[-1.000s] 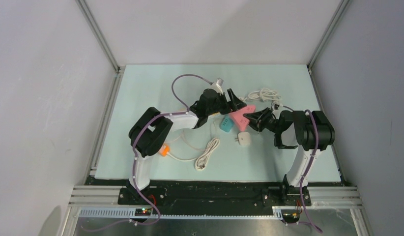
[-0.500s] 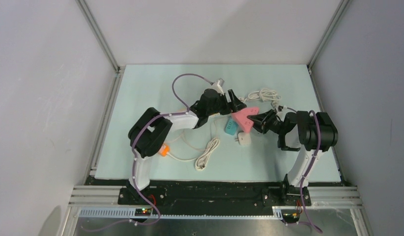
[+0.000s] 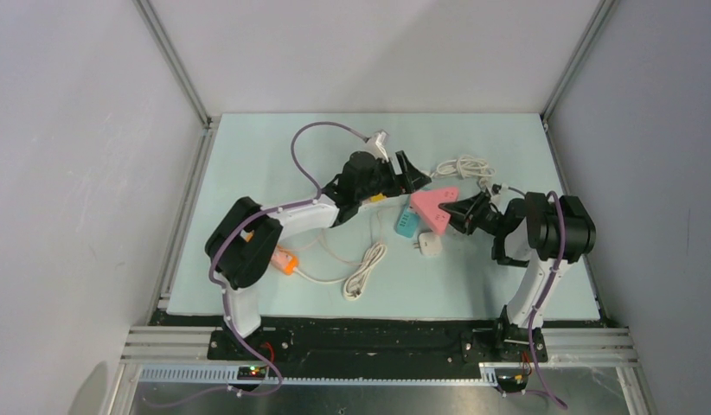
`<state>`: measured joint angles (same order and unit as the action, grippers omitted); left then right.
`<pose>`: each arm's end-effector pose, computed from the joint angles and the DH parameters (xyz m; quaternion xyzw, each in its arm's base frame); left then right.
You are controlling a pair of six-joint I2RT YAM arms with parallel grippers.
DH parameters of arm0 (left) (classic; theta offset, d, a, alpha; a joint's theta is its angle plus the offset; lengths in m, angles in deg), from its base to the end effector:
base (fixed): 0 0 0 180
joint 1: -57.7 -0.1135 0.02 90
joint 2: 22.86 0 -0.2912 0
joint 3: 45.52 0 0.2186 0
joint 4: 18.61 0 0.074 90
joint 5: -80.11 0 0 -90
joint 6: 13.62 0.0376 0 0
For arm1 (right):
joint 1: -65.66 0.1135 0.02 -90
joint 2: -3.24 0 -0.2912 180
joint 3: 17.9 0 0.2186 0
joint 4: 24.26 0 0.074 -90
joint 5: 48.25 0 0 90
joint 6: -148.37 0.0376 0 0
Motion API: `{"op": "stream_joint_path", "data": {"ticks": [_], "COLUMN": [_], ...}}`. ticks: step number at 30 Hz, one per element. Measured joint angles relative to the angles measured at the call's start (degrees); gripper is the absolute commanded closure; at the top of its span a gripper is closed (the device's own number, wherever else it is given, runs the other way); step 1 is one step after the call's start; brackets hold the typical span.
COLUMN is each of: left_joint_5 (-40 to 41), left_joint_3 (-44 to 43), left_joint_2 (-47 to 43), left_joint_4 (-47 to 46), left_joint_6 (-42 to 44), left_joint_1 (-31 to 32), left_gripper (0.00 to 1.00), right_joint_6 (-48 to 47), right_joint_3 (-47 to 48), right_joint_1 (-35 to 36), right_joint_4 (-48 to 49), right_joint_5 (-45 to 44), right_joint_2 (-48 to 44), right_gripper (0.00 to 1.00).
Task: Insert the plug
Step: Insert the plug into the socket.
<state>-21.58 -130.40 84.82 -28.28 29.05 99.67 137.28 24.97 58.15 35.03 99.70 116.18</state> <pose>0.3056 -0.2851 0.2811 0.0268 0.7813 -0.4913 0.3839 0.3019 -0.0077 0.1586 0.2363 0.7027 0.6285 0.2352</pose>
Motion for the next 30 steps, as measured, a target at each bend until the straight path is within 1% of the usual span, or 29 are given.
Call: {"op": "stream_joint_path", "data": {"ticks": [6,10,14,22,28,30], "left_joint_5": [-0.02,-0.04,-0.04,-0.09,-0.59,-0.79], "left_joint_3": [1.42,1.51,1.51,1.55,1.55,1.27], "left_joint_2": [-0.11,-0.11,-0.11,-0.11,-0.04,0.31], "left_joint_4": [0.24,0.28,0.28,0.28,0.28,0.28], "left_joint_6": [0.04,0.04,0.07,0.39,0.39,0.42], "left_joint_1": [0.02,0.02,0.02,0.02,0.09,0.24], "left_gripper": [0.13,0.13,0.13,0.13,0.14,0.15], "right_joint_6": [-5.53,-12.07,-16.02,-17.81,-18.16,-18.16], "right_joint_3": [0.94,3.56,5.79,6.43,6.54,6.64], "right_joint_1": [-1.79,-1.18,0.15,0.66,0.59,0.59], "right_joint_4": [-6.19,-14.29,-19.32,-24.13,-25.44,-25.73], "right_joint_5": [1.31,1.88,1.6,1.31,1.05,1.03], "right_joint_2": [-0.17,-2.91,-3.26,-3.34,-3.3,-3.3], "right_gripper": [1.0,1.0,1.0,1.0,0.95,0.91]}}
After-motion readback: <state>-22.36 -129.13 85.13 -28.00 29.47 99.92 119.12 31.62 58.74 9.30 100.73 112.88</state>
